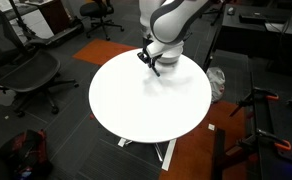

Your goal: Place the marker inside the grey bowl

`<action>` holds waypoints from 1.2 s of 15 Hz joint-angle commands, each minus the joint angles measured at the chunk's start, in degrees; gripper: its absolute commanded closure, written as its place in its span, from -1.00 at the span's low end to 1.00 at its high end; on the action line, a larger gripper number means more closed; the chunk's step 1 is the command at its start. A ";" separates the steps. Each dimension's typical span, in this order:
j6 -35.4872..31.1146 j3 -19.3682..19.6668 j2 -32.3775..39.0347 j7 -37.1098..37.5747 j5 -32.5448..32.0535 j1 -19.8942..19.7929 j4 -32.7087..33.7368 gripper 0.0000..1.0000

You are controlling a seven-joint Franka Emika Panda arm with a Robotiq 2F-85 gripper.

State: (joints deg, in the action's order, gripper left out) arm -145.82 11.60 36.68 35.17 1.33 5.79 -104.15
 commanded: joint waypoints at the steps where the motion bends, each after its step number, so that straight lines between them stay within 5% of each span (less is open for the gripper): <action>1: 0.86 2.86 -7.18 0.20 -3.13 0.40 -4.82 0.91; 5: 0.34 4.37 -10.77 -2.18 -5.89 -1.63 -6.41 0.91; 18: 5.14 -0.17 -10.05 -31.39 -4.86 -13.65 -4.29 0.91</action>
State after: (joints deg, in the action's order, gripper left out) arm -143.14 13.31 26.34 7.98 -3.76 -5.58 -108.97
